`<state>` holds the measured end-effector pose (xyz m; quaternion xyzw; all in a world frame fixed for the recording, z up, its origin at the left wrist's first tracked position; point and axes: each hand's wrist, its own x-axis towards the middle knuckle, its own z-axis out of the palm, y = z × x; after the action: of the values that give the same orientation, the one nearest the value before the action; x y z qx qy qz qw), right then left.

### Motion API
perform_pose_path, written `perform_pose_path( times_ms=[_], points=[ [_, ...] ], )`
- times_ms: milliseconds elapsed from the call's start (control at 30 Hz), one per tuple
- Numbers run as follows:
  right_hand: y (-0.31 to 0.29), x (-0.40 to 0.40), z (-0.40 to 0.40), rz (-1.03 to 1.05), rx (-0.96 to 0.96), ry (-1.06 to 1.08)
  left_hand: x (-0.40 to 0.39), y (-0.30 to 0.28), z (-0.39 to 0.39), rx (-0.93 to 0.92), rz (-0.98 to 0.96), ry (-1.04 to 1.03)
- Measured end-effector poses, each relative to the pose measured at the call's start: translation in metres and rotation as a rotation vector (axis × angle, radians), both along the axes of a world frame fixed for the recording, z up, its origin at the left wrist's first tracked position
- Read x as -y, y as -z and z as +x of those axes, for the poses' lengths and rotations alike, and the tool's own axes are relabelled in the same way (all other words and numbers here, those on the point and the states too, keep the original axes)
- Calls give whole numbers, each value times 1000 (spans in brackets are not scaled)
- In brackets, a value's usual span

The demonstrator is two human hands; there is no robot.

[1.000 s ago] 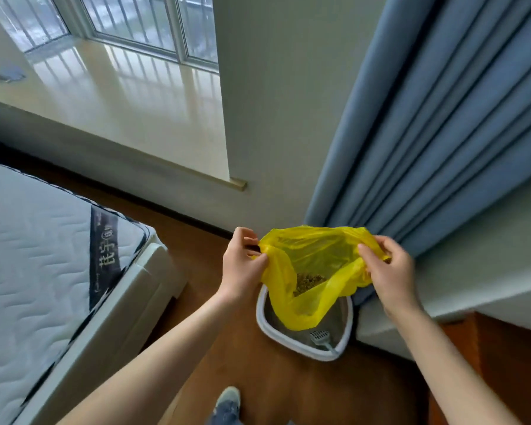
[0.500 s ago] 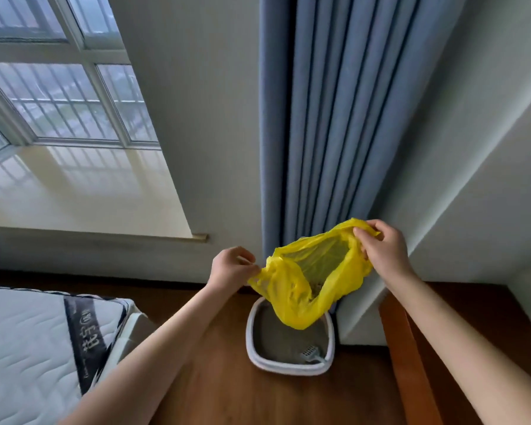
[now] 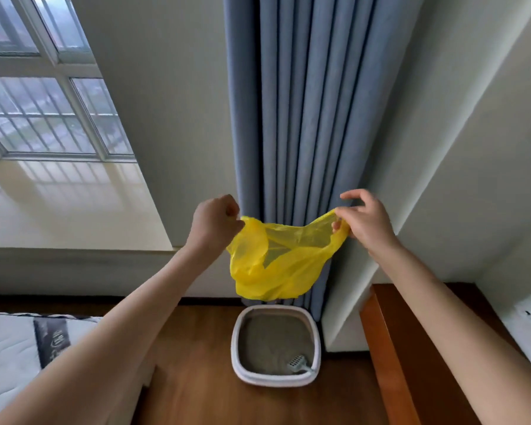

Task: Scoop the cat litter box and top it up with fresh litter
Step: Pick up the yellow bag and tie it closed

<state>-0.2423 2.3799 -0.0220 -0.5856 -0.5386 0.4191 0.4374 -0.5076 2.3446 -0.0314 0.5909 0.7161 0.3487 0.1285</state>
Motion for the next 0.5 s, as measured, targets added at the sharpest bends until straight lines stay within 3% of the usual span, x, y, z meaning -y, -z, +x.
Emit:
perform_pose_path(
  times_ms=[67,100,200,267,400,500],
  points=[
    [-9,0,-12,-47,-11,-88,-10,-8,0,-122,-109,41],
    [-13,1,-19,-77,-47,-130,-16,-13,1,-89,-126,30],
    [-20,3,-45,-87,-117,-338,-31,-31,13,249,-154,-8],
    [-18,7,-67,-90,-49,-476,-37,-35,25,490,-192,-16],
    [-5,3,-99,62,310,-435,-37,-30,41,764,-191,-60],
    [1,-1,-105,131,215,-365,-26,-29,35,892,-148,22]
  ],
)
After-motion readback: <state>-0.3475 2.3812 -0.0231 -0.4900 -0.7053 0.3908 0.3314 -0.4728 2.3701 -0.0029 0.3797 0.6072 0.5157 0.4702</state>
